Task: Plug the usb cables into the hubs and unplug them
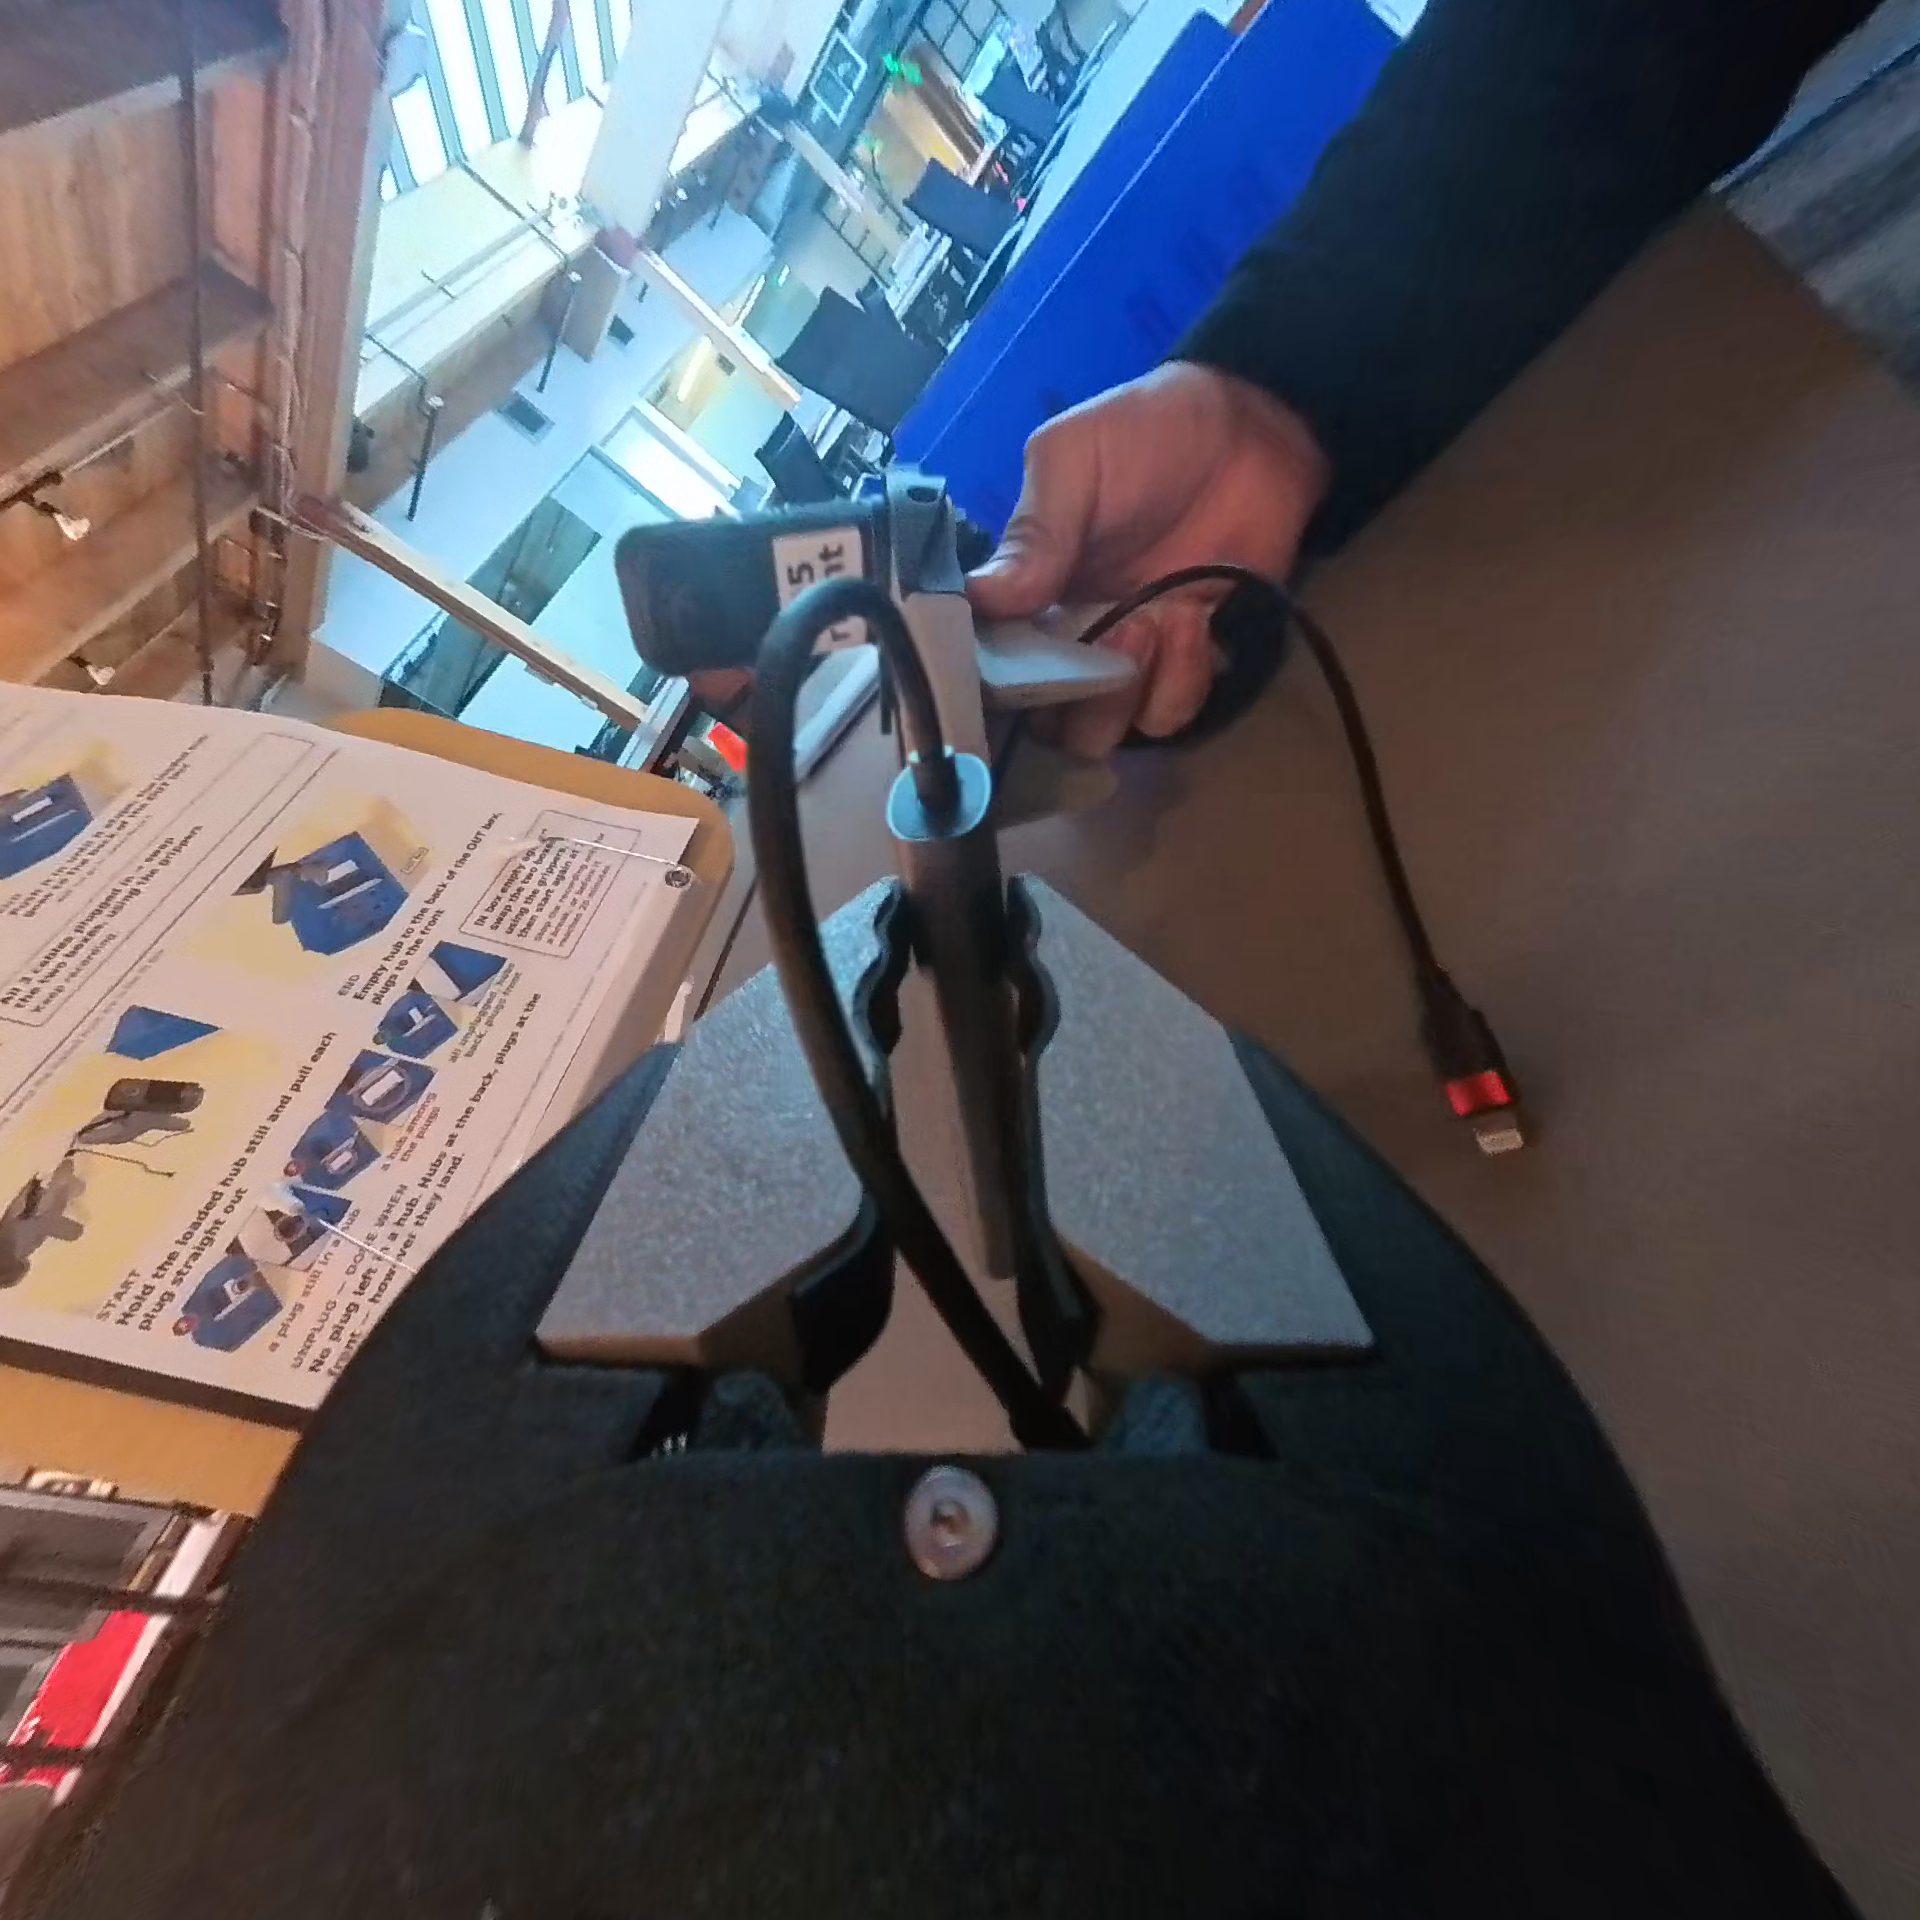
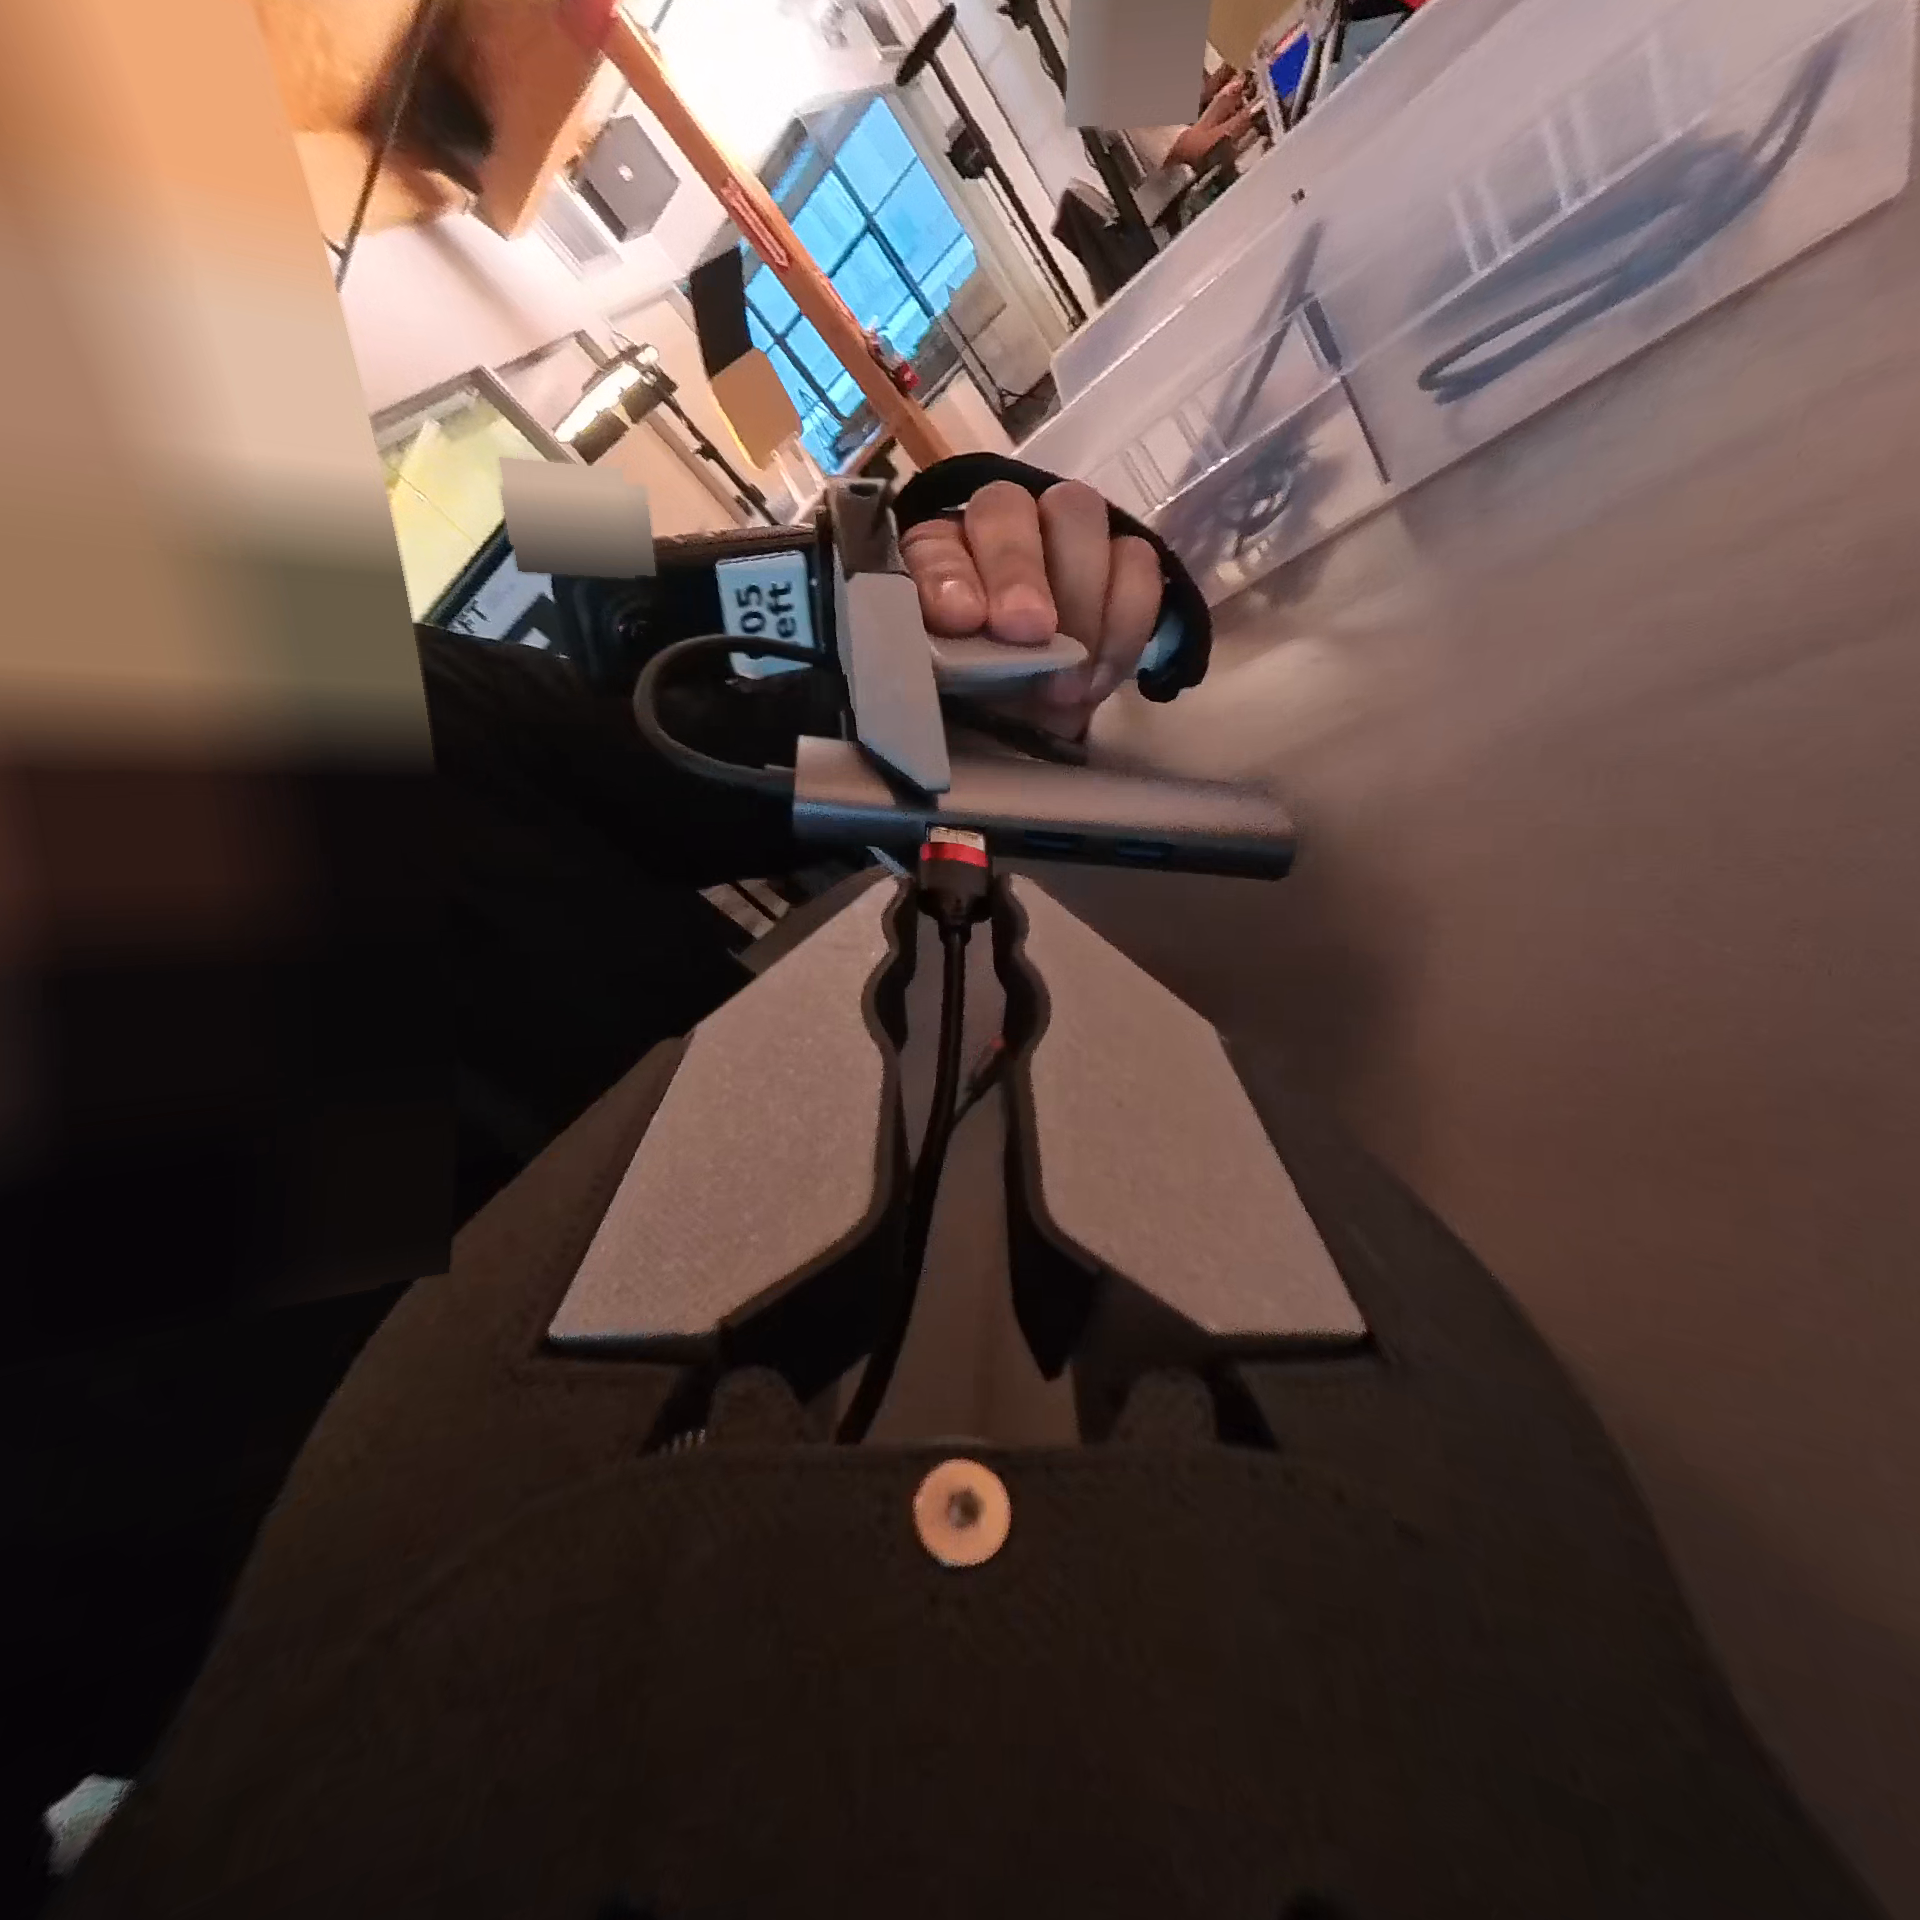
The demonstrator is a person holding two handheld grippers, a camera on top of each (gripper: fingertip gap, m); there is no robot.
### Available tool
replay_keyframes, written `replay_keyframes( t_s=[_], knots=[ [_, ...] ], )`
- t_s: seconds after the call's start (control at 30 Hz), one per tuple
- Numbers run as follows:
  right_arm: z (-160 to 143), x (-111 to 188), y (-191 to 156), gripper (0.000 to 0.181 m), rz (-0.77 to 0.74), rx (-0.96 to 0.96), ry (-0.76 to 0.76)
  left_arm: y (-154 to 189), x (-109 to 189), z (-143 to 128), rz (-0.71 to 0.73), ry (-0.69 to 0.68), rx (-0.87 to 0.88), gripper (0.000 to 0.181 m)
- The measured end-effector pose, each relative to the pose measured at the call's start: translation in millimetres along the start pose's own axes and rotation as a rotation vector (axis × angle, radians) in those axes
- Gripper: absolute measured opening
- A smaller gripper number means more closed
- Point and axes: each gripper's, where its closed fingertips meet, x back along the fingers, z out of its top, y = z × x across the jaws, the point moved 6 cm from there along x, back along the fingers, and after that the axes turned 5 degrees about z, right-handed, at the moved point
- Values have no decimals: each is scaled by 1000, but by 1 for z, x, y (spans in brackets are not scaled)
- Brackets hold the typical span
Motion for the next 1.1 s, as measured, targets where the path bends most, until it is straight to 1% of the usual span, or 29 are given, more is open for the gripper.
replay_keyframes(
  t_s=[0.13, 0.23, 0.3, 0.33, 0.37, 0.43, 0.5, 0.73, 0.8, 0.93, 1.1],
  knots=[
    [0, -5, -4, 11, 72, -25, 28, -4, 4, 8, -20, 114, 102, 15],
    [1, -8, -2, 11, 56, -55, 64, -5, 5, 4, -14, 125, 121, 14],
    [2, -10, -5, 11, 110, -87, 99, -9, 6, 10, -17, 169, 164, 15],
    [2, -11, -6, 11, 131, -93, 98, -7, 7, 13, -30, 181, 151, 15],
    [2, -13, -7, 12, 145, -94, 91, -4, 7, 17, -60, 221, 141, 14],
    [2, -16, -8, 13, 149, -95, 95, -3, 7, 21, -77, 249, 172, 16],
    [3, -19, -9, 12, 157, -95, 94, -11, 10, 20, -100, 273, 262, 14],
    [8, 0, 1, 11, 110, -129, 160, -20, 3, -1, -131, 181, 390, 15],
    [7, 4, 4, 11, 69, -142, 169, -19, 2, -8, -102, 99, 335, 16],
    [5, 5, 7, 11, 11, -128, 149, -13, 0, -10, -50, 22, 188, 16],
    [3, 2, 12, 11, -96, -97, 110, -9, 0, -20, -61, -83, 122, 18]
  ],
)
